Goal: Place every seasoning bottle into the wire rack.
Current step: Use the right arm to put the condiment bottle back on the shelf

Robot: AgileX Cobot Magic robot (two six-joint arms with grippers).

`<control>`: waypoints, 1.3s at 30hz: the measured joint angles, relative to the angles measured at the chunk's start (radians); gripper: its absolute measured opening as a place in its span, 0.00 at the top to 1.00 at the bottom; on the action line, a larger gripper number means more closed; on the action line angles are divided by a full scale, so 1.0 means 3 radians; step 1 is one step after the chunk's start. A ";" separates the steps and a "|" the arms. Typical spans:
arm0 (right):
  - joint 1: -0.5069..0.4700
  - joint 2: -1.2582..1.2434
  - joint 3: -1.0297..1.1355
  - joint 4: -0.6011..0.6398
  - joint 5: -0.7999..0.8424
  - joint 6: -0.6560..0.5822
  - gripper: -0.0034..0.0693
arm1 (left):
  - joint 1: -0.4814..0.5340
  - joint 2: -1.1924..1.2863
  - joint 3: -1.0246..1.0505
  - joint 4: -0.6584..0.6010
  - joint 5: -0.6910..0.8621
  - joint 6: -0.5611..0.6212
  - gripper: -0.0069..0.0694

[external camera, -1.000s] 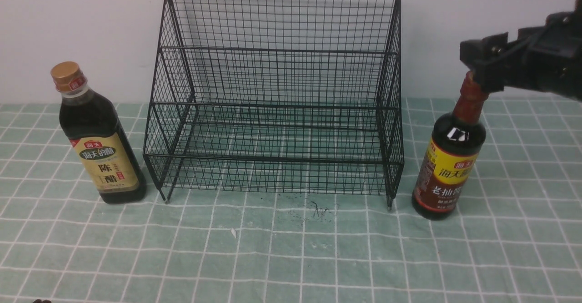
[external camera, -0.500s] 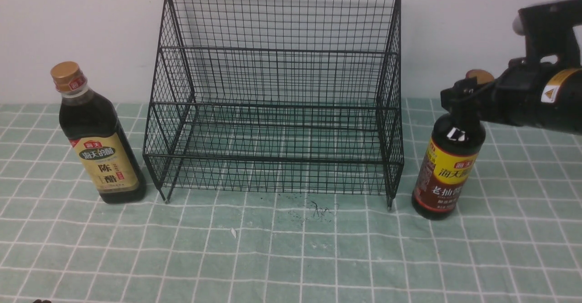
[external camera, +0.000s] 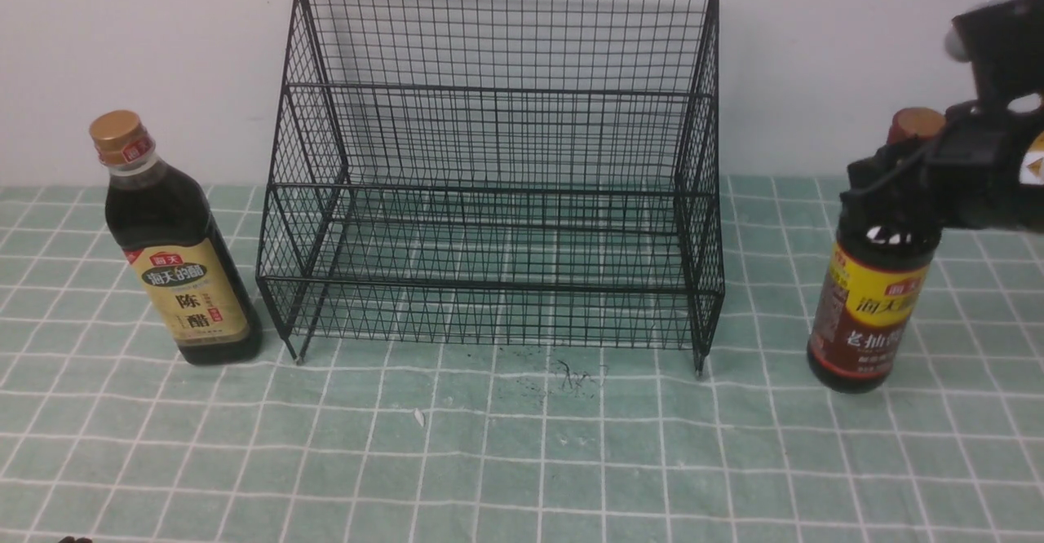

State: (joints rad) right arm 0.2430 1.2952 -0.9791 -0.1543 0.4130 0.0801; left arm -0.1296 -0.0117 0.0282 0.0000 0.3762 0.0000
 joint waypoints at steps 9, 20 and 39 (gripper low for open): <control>0.0315 -0.0152 -0.0911 0.0220 0.0374 -0.0319 0.58 | 0.0000 0.0000 0.0000 0.0000 0.0000 0.0000 0.92; 0.0784 0.0682 -0.2085 0.0450 0.0416 -0.0404 0.58 | 0.0000 0.0000 0.0000 0.0000 0.0000 0.0000 0.92; 0.0787 0.1919 -0.2668 0.0485 0.0690 -0.0380 0.58 | 0.0000 0.0000 0.0000 0.0000 0.0000 0.0000 0.92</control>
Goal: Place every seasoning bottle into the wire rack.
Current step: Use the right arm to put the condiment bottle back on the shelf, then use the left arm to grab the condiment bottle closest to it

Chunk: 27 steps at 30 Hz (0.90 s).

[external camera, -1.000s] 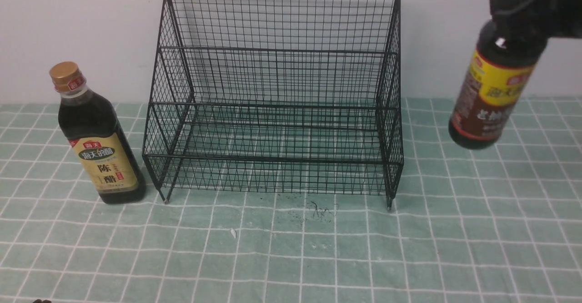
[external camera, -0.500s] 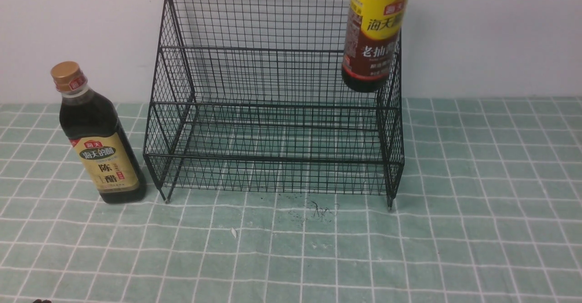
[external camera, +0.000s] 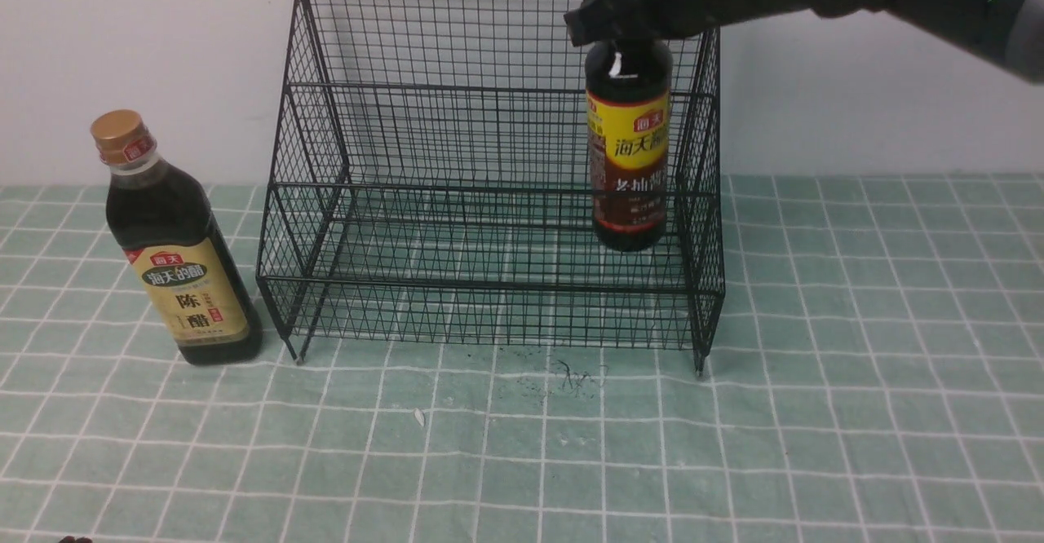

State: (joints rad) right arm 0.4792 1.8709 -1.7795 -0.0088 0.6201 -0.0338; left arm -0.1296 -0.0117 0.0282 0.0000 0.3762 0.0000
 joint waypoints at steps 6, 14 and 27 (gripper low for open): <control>0.0000 0.0154 0.0000 0.0000 0.0131 0.0171 0.58 | 0.0000 0.0000 0.0000 0.0000 0.0000 0.0000 0.92; 0.0000 0.0102 -0.0054 0.0008 0.0110 0.0203 0.42 | 0.0000 0.0000 0.0000 0.0000 0.0000 0.0000 0.92; 0.0000 -0.0962 -0.0065 -0.0027 0.0686 0.0232 0.31 | 0.0000 0.0000 0.0000 0.0000 0.0000 0.0000 0.92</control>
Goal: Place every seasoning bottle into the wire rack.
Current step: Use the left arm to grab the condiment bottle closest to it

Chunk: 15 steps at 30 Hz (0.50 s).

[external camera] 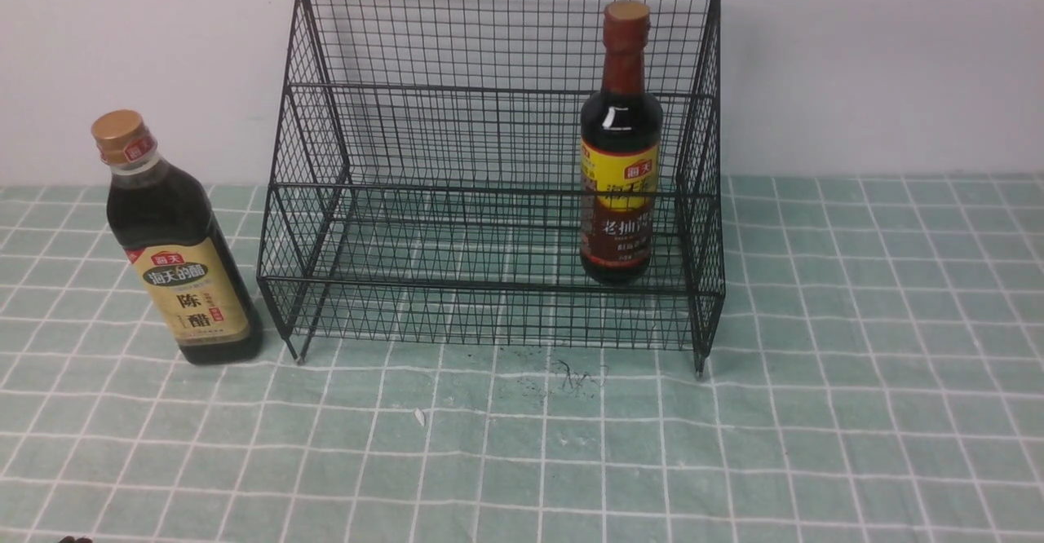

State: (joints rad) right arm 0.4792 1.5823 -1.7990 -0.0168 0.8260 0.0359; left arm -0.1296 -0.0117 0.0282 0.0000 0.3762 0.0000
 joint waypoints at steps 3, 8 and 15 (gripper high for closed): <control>0.0000 -0.0654 -0.0002 -0.0180 0.0628 0.0017 0.57 | 0.0000 0.0000 0.0000 0.0000 0.0000 0.0000 0.92; 0.0000 -0.1558 0.0433 -0.0469 0.0975 0.0294 0.93 | 0.0000 0.0000 0.0000 0.0000 0.0000 0.0000 0.92; 0.0000 -0.3082 0.2123 -0.0550 -0.0142 0.0810 0.97 | 0.0000 0.0000 0.0000 0.0000 0.0000 0.0000 0.92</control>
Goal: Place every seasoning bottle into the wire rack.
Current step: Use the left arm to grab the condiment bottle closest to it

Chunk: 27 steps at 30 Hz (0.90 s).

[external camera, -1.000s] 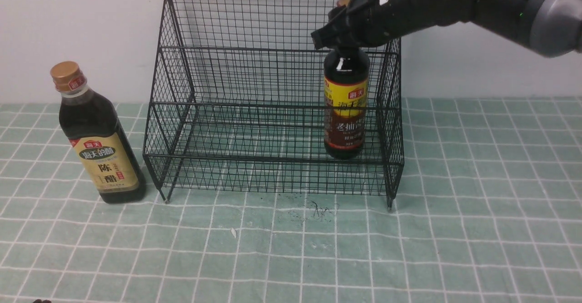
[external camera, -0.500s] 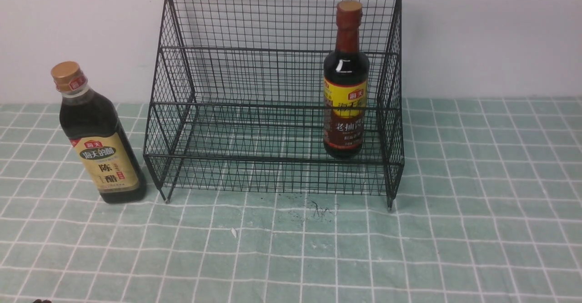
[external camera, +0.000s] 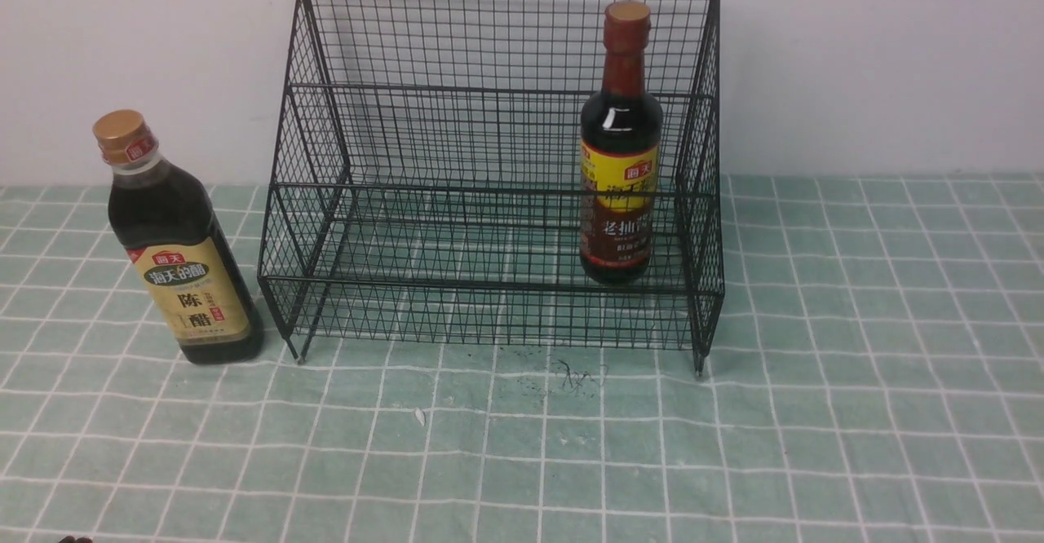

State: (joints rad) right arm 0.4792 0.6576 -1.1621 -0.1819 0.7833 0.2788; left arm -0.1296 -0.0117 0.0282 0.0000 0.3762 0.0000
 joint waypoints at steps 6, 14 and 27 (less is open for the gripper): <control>0.0000 -0.0672 0.1128 0.0000 -0.0903 0.0069 0.97 | 0.0000 0.0000 0.0000 0.0000 0.0000 0.0000 0.92; 0.0000 -0.1109 0.2045 0.0036 -0.1612 0.0077 0.97 | 0.0000 0.0000 0.0000 0.0000 0.0000 0.0000 0.92; -0.0754 -0.1568 0.2850 0.0091 -0.1779 0.0039 0.97 | 0.0000 0.0000 0.0000 0.0000 0.0000 0.0000 0.92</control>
State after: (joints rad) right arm 0.2532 0.1874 -0.3071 -0.1545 0.2495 0.2905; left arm -0.1296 -0.0117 0.0282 0.0000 0.3762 0.0000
